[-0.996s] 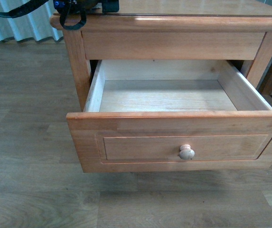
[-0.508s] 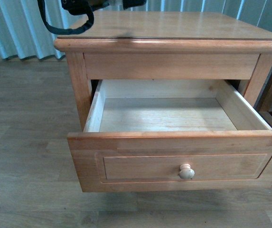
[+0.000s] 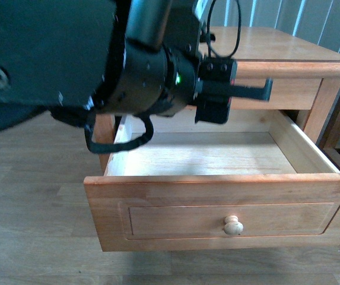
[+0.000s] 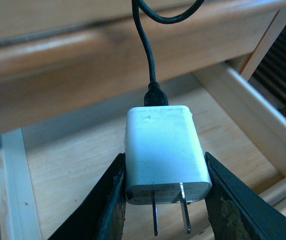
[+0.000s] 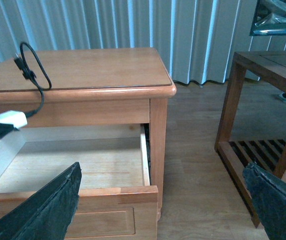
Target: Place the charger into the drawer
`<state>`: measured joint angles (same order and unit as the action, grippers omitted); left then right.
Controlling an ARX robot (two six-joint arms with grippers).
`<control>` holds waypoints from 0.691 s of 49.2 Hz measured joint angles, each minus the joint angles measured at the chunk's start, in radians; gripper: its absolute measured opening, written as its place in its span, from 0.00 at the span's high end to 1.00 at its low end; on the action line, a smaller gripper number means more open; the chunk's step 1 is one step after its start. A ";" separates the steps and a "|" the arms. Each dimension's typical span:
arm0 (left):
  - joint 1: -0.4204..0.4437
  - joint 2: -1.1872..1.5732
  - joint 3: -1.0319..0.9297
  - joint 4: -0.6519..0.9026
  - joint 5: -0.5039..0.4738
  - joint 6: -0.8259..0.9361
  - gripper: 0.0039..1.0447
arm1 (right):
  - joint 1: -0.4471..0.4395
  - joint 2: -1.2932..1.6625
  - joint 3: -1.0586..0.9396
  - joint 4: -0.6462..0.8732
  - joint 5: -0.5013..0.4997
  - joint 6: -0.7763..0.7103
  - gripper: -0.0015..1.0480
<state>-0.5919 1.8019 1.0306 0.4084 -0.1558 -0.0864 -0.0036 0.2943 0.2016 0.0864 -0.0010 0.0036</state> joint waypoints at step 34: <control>-0.012 0.215 0.089 -0.014 -0.089 -0.021 0.31 | 0.000 0.000 0.000 0.000 0.000 0.000 0.08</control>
<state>-0.6041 2.0171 1.1194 0.3946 -0.2451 -0.1070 -0.0040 0.2943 0.2016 0.0864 -0.0010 0.0036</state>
